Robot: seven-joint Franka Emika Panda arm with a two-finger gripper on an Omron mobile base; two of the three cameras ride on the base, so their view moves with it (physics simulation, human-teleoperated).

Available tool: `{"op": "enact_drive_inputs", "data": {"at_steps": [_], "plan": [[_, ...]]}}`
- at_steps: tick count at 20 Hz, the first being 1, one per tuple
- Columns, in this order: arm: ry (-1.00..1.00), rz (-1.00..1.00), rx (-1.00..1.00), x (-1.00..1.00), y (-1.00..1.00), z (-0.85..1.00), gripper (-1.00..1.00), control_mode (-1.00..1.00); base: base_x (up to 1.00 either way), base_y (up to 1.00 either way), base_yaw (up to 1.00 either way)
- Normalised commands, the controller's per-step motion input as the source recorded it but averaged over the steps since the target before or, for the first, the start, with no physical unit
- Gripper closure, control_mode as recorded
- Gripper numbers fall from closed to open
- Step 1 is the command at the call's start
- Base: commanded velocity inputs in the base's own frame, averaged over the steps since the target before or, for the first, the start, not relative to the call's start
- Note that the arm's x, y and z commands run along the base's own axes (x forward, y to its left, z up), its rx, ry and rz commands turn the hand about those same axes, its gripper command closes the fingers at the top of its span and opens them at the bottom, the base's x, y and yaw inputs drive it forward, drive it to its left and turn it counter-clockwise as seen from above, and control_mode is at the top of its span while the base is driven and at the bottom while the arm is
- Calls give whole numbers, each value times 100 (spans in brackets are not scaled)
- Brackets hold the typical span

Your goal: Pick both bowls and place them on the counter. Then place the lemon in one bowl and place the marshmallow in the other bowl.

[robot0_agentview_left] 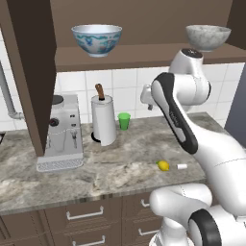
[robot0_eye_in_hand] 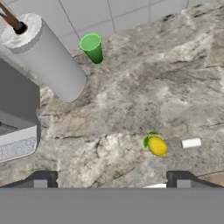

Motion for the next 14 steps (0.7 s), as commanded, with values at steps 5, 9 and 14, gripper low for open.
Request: {"op": "enact_drive_inputs", "data": {"at_steps": [5,9,14], "plan": [[0,-22,31,-11,8,34,-100,-100,0,0,0],[0,-28,27,-9,7,31,-100,-100,0,0,0],[0,-26,18,-3,6,31,-100,-100,0,0,0]]}}
